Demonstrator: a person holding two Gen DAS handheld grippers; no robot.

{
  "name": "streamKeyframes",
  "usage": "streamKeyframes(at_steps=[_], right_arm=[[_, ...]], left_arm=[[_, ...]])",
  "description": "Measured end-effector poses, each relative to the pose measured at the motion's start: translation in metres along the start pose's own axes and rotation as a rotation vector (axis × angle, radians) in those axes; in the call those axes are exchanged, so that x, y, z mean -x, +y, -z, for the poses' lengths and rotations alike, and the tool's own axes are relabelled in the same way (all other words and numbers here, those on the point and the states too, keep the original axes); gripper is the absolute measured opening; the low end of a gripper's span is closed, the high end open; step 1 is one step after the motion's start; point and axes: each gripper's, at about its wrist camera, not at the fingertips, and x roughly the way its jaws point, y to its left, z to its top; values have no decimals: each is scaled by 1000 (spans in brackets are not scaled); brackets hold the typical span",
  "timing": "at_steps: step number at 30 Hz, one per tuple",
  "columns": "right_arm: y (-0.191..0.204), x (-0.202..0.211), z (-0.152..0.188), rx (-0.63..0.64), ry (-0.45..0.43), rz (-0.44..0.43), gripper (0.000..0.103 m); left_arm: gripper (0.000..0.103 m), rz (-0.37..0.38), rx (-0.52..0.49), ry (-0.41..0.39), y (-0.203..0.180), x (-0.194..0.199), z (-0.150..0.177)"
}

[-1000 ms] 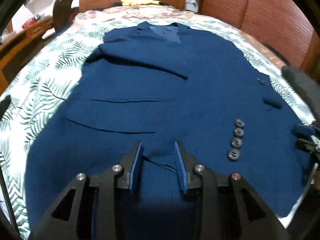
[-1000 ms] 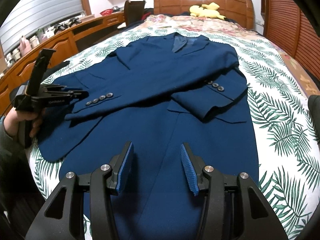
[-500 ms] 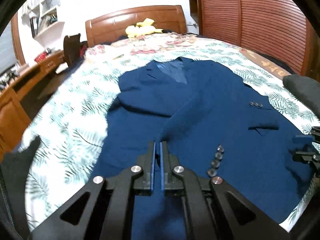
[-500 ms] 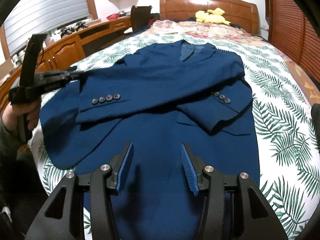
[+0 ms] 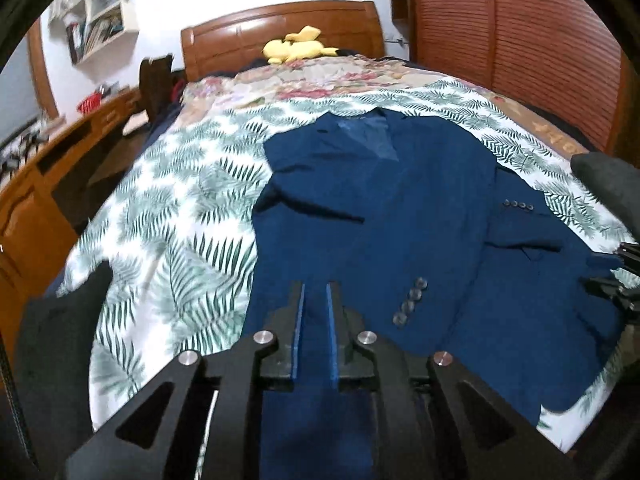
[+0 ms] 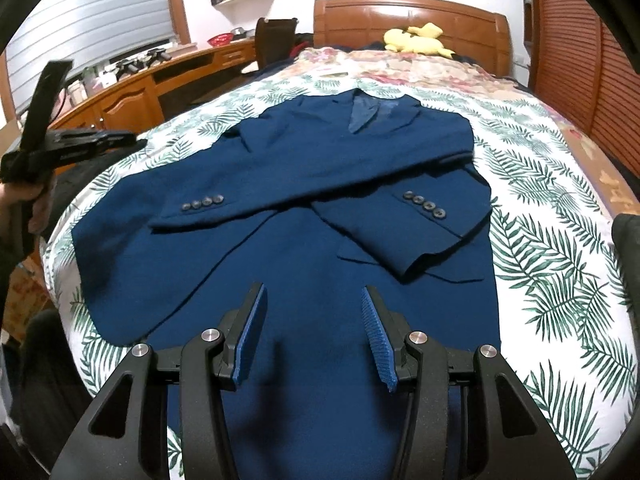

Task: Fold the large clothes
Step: 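Fold the held jacket side over onto the other half with the left tool, release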

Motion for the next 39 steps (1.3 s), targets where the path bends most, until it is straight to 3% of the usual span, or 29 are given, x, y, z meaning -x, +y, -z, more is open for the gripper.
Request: streamKeyframes(at_steps=[9, 16, 26, 34, 39], right_arm=[[-2, -1, 2, 14, 6, 24, 49], [1, -9, 4, 26, 26, 28, 49], [0, -20, 10, 28, 54, 49, 49], [-3, -19, 12, 5, 56, 53, 49], [13, 3, 6, 39, -13, 38, 49]], left_arm=[[9, -44, 34, 60, 23, 23, 68], [9, -56, 29, 91, 23, 34, 99], [13, -81, 2, 146, 20, 13, 120], [15, -82, 24, 130, 22, 5, 124], [16, -88, 32, 125, 23, 1, 123]])
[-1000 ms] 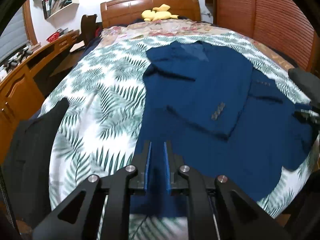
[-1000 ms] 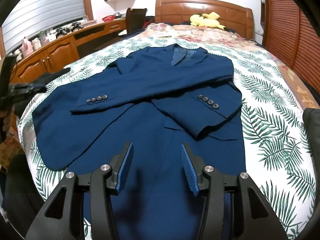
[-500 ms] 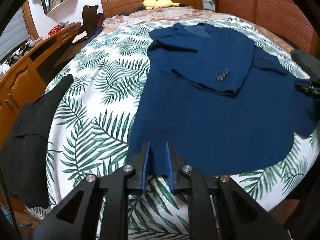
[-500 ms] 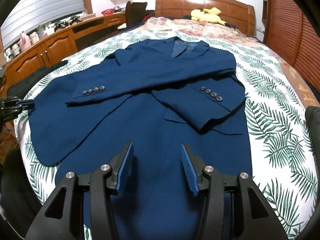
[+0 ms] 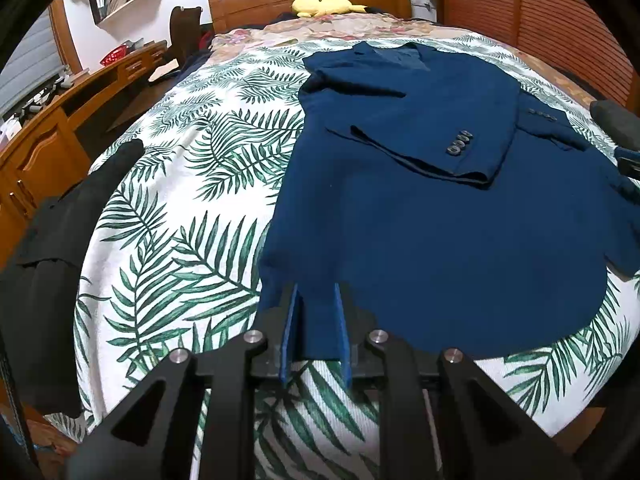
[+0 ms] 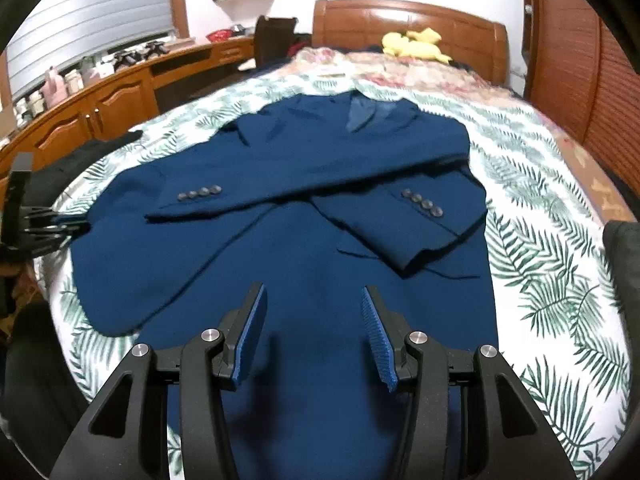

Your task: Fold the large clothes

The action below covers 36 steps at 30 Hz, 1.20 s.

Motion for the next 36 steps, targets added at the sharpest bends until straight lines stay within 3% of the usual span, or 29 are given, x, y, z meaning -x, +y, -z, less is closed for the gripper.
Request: streamKeyframes(at_steps=[7, 15, 19, 27, 29, 36], right_arm=[[-6, 11, 14, -59, 4, -22, 49], [-44, 36, 42, -78, 39, 129, 50], [-64, 48, 49, -93, 51, 183, 61], [-76, 42, 68, -141, 110, 146, 61], [-75, 41, 70, -151, 108, 135, 61], [-75, 38, 72, -160, 110, 115, 61]], left_arm=[[16, 7, 4, 2, 1, 0, -1], [19, 21, 15, -9, 10, 16, 14], [23, 31, 33, -18, 15, 20, 19], [27, 27, 49, -19, 23, 9, 15], [40, -7, 49, -16, 26, 8, 15], [41, 29, 115, -31, 40, 7, 20]])
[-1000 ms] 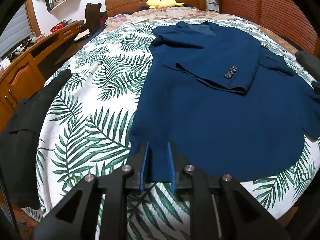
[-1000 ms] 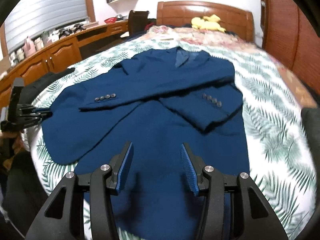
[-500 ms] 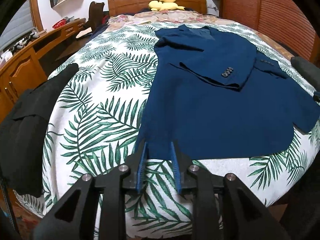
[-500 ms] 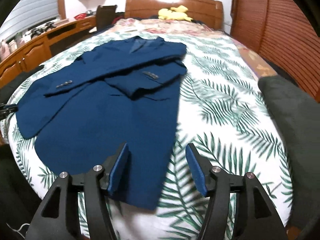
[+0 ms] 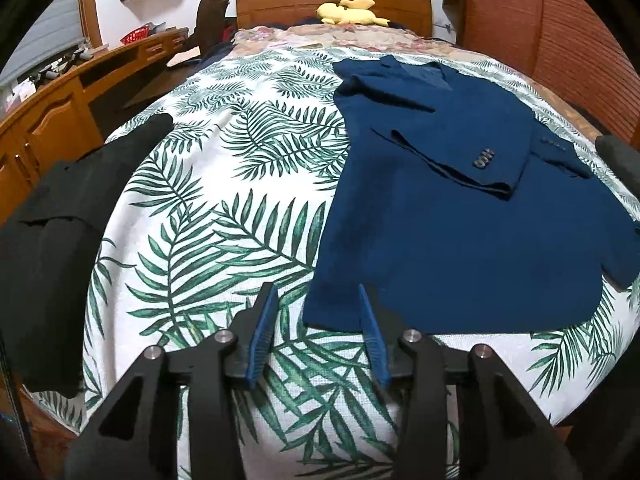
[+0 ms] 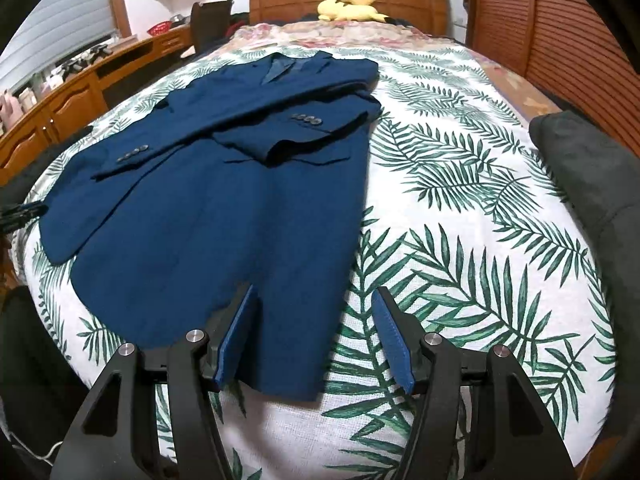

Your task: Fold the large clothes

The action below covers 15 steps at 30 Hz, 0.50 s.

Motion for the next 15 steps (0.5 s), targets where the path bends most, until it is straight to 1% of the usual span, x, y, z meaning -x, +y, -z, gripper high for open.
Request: streamKeyframes(at_steps=[2, 3, 4, 5, 6, 7, 8, 9, 11, 13, 15], right_arm=[[-1, -1, 0, -9, 4, -14, 61], [-1, -2, -1, -12, 5, -24, 59], [0, -3, -2, -12, 10, -46, 49], [2, -3, -2, -12, 13, -67, 32], [4, -3, -3, -6, 16, -97, 26], [9, -1, -4, 12, 11, -110, 20], [11, 0, -5, 22, 8, -112, 16], [13, 1, -6, 26, 5, -120, 15], [15, 3, -8, 25, -6, -123, 14], [16, 2, -9, 25, -6, -119, 14], [16, -1, -9, 18, 2, -116, 17]], left_arm=[[41, -5, 6, 5, -1, 0, -1], [41, -9, 5, 8, -2, 0, -2], [41, -8, 3, 9, -3, 0, -2], [37, 2, -2, 9, -5, 0, -3], [32, 25, -7, 9, -7, 1, -3], [26, 38, -10, 12, -9, 1, -3], [22, 40, -16, 12, -10, 2, -4], [20, 39, -28, 11, -13, 2, -4], [11, 20, -47, 5, -15, 5, -4], [9, 29, -56, -1, -15, 7, -4], [10, 37, -39, 6, -11, 7, -5]])
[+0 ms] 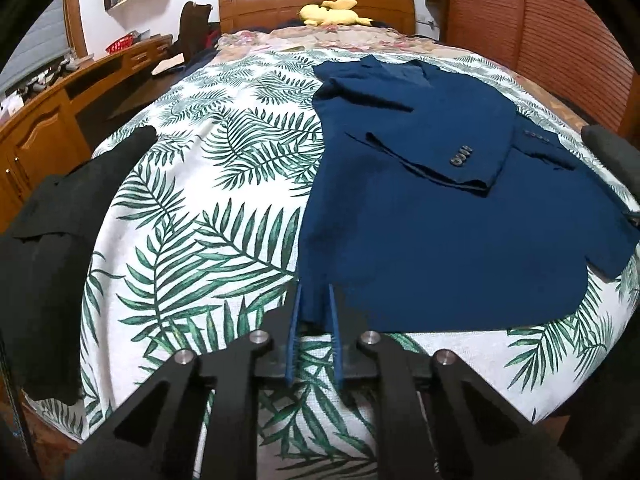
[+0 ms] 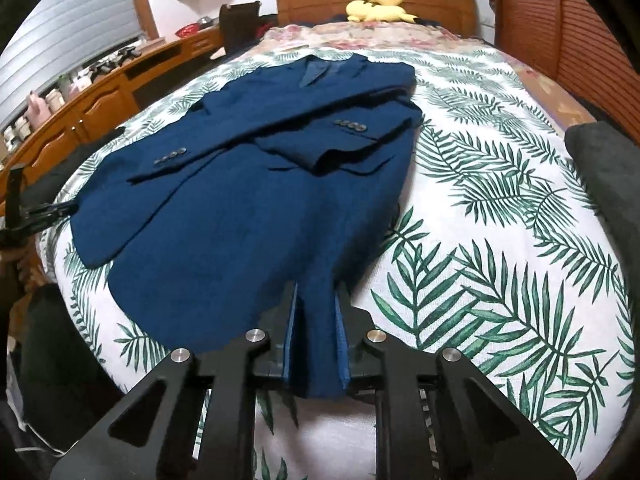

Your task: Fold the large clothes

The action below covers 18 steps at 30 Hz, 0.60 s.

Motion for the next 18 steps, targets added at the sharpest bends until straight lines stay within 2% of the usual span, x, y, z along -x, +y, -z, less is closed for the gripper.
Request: streamKeyframes(at_steps=[3, 7, 13, 16, 17, 18], right_arm=[[-2, -5, 0, -12, 13, 0, 18], [-5, -7, 3, -18, 28, -8, 18], [-13, -9, 7, -58, 32, -39, 21], [-16, -10, 6, -72, 42, -58, 21], [-16, -10, 4, -66, 41, -59, 15], [-15, -8, 3, -56, 38, -56, 12]], left_arm=[[10, 9, 19, 18, 4, -3, 0], [15, 2, 24, 24, 6, -7, 1], [16, 6, 32, 15, 5, -10, 1], [7, 2, -7, 7, -1, -8, 1], [0, -17, -37, 6, -6, -6, 0], [0, -22, -50, -9, -10, 0, -2]])
